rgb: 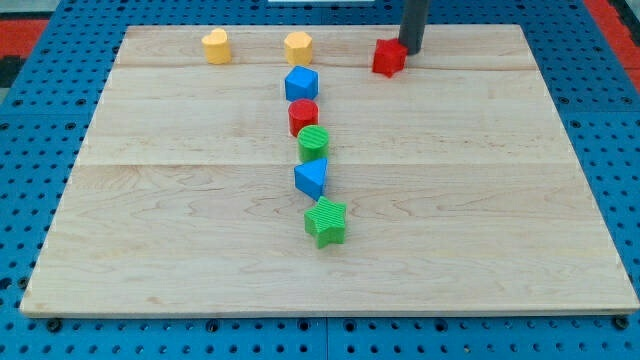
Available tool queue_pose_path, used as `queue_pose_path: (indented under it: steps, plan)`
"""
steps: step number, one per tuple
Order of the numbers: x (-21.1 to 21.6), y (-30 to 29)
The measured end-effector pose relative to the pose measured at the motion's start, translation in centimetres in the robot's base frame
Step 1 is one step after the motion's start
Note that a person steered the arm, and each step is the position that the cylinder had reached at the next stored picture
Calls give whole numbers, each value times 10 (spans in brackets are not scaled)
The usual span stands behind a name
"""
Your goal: Move the red star right to the red circle
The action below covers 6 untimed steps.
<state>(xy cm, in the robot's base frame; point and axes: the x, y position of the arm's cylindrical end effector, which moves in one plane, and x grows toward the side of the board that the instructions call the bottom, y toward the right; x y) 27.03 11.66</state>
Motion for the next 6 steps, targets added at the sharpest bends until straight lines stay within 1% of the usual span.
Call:
queue_pose_path:
  steps: [1, 2, 3, 4, 5, 6]
  plan:
    - [5, 27]
    - [-38, 37]
    - [-36, -24]
    - [24, -49]
    - [57, -55]
    - [74, -23]
